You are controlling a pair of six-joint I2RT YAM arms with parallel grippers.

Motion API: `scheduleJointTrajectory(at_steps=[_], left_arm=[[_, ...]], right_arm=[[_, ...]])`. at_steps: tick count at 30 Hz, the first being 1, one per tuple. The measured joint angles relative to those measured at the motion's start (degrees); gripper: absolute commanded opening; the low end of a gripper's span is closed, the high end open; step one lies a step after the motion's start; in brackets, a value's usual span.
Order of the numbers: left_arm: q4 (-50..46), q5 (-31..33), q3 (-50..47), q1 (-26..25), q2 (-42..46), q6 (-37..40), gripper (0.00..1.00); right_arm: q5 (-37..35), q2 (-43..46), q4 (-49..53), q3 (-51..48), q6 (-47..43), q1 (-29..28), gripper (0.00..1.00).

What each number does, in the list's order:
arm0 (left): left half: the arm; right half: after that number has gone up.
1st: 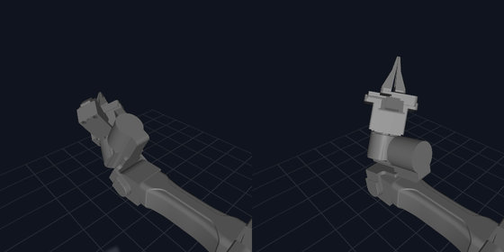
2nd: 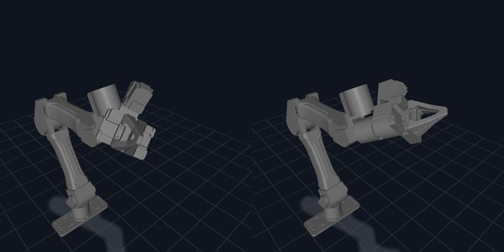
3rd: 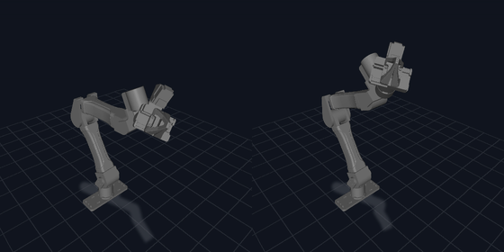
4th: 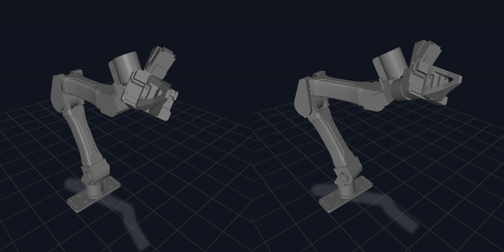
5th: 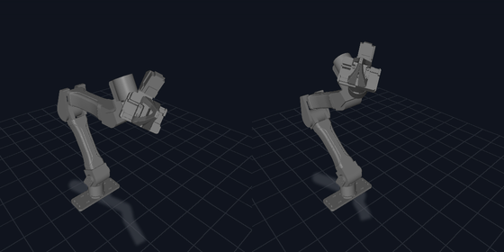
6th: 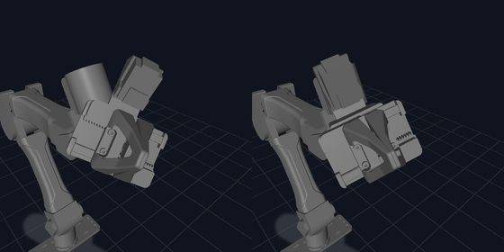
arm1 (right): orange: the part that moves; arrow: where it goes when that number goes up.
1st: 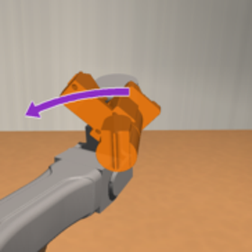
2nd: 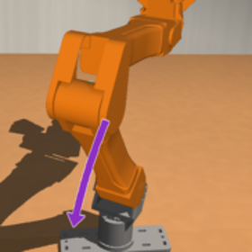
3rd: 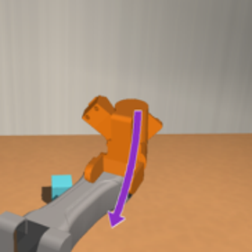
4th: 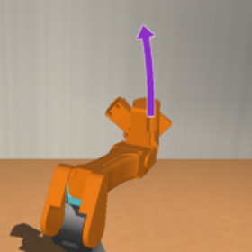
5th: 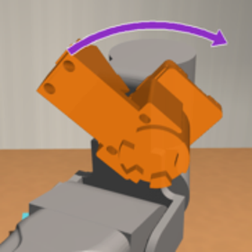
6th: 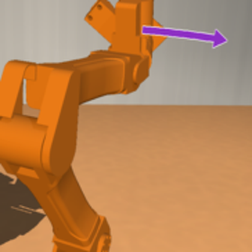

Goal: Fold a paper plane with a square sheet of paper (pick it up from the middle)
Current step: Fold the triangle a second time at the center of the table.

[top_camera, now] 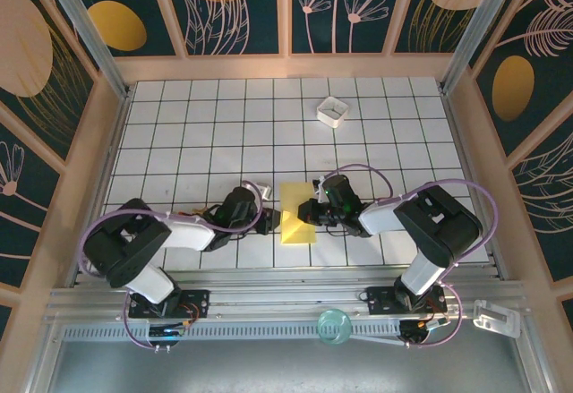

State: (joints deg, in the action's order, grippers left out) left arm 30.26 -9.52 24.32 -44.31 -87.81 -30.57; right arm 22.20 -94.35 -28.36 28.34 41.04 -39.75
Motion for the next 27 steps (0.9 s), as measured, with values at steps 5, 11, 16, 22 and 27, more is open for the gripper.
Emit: scheduleJointTrajectory(at_steps=[5,11,16,22,27], left_arm=[[-0.7,-1.7,-1.1,-1.0,5.4,-3.3,0.19],[-1.2,-5.3,-0.5,-7.3,5.0,-5.0,0.01],[-2.0,-6.9,2.4,-7.7,-0.4,-5.0,0.00],[-4.4,-6.5,4.0,-7.7,-3.2,-3.7,0.00],[-6.7,-5.6,4.5,-7.7,-3.8,-2.0,0.00]], right_arm=[[0.0,0.0,0.0,0.0,0.0,0.0,0.00],[0.0,-0.1,-0.2,0.0,0.0,0.0,0.00],[0.0,-0.2,-0.3,0.0,0.0,0.0,0.00],[0.0,-0.2,-0.3,0.0,0.0,0.0,0.00],[0.0,-0.2,-0.3,0.0,0.0,0.0,0.00]])
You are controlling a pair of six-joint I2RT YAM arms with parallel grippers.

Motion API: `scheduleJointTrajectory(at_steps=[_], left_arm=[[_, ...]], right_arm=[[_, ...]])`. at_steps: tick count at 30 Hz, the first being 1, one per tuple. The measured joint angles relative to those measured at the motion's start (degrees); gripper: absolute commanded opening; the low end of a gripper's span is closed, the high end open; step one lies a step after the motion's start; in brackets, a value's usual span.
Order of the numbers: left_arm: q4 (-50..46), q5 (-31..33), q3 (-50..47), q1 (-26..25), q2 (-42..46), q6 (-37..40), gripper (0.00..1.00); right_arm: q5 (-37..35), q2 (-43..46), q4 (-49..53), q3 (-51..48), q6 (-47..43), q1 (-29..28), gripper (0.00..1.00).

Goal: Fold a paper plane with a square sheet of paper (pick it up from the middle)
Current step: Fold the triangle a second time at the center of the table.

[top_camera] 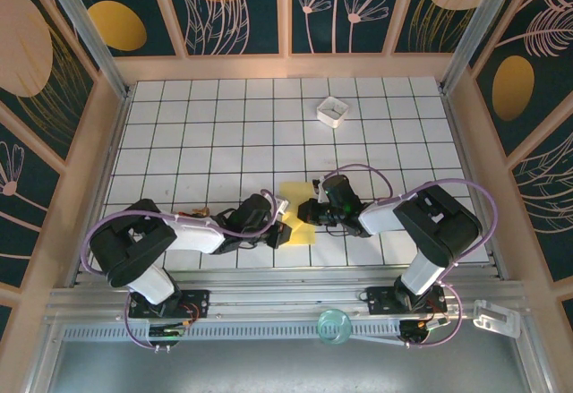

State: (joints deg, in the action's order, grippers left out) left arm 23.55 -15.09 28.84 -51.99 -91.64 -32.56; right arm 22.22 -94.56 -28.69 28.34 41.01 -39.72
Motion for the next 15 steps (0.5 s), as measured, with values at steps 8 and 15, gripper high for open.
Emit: scheduleJointTrajectory(at_steps=[8,15], left_arm=[[-1.1,0.8,0.2,0.0,-0.4,1.9,0.00],[-2.5,0.8,0.5,0.0,-0.1,4.1,0.00]], right_arm=[[0.0,-0.1,0.0,0.1,0.0,0.0,0.00],[0.0,-0.2,0.2,0.3,0.0,0.1,0.00]])
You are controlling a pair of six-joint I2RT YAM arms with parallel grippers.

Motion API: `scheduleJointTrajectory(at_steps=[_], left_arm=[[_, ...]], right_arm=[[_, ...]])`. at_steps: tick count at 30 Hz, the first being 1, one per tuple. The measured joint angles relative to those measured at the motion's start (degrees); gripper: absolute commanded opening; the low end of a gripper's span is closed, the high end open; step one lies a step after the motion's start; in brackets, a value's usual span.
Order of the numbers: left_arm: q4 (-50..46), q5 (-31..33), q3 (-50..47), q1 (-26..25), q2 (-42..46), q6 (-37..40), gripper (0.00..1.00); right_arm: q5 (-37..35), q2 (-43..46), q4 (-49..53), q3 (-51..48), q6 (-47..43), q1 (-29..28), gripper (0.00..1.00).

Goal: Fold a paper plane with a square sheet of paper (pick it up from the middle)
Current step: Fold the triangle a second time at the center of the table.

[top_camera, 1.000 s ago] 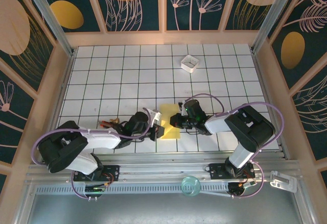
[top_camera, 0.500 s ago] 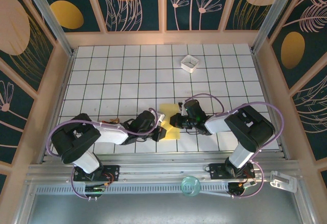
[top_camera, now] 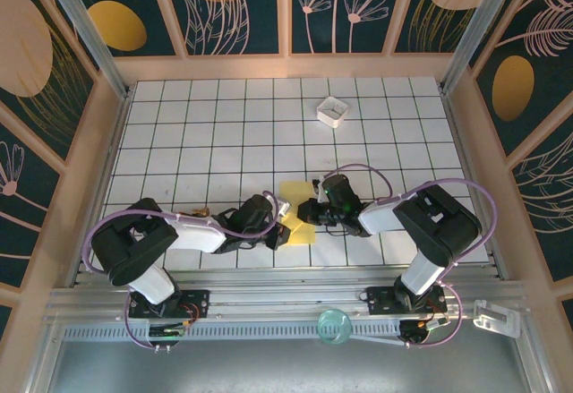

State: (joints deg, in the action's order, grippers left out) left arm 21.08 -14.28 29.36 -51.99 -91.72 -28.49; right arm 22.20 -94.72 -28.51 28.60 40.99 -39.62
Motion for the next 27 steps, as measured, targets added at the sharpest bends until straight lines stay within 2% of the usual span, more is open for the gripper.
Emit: scheduleJointTrajectory(at_steps=[6,10,17,27], left_arm=[[-3.9,0.8,-0.2,0.0,4.1,0.8,0.00],[-2.2,-0.6,-0.1,0.0,6.1,-0.5,0.00],[0.6,-3.2,2.8,0.0,1.2,-2.9,0.00],[1.3,-3.3,4.0,0.0,-2.5,-3.0,0.00]], right_arm=[[0.0,0.0,0.0,0.0,0.0,0.0,0.00],[0.0,0.0,0.0,0.0,0.0,0.0,0.00],[0.0,-0.1,0.0,0.0,0.0,0.0,0.00],[0.2,-0.3,0.0,0.3,0.0,0.0,0.00]])
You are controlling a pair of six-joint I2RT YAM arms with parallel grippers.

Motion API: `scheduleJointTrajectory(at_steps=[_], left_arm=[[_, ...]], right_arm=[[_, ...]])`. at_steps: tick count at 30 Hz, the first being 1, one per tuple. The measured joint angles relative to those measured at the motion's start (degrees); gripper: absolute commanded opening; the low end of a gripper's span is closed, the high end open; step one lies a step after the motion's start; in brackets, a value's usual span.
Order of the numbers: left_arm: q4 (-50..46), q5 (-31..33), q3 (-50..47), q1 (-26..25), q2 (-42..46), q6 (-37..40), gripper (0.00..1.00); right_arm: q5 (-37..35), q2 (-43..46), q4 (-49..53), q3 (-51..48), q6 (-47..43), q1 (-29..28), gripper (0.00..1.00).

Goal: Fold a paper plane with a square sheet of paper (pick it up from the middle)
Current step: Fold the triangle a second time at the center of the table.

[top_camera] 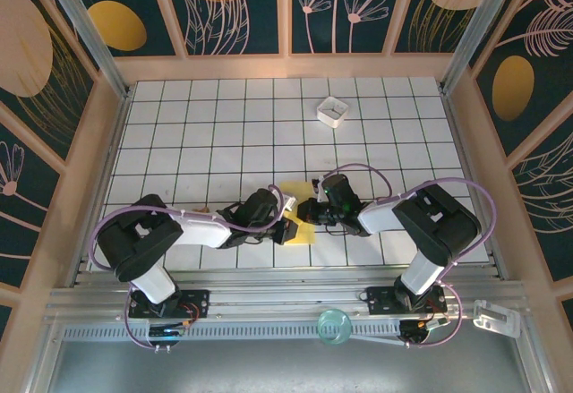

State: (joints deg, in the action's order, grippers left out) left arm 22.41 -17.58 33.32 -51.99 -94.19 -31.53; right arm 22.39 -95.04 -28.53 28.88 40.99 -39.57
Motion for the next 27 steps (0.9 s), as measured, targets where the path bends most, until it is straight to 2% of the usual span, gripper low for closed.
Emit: scheduleJointTrajectory(at_steps=[15,27], left_arm=[[-1.7,1.7,-1.4,0.0,0.0,2.3,0.00],[0.5,1.7,-5.1,0.0,2.4,2.2,0.00]], right_arm=[[0.0,0.0,0.0,0.0,0.0,0.0,0.00],[0.1,-0.2,0.0,0.1,0.0,0.0,0.00]])
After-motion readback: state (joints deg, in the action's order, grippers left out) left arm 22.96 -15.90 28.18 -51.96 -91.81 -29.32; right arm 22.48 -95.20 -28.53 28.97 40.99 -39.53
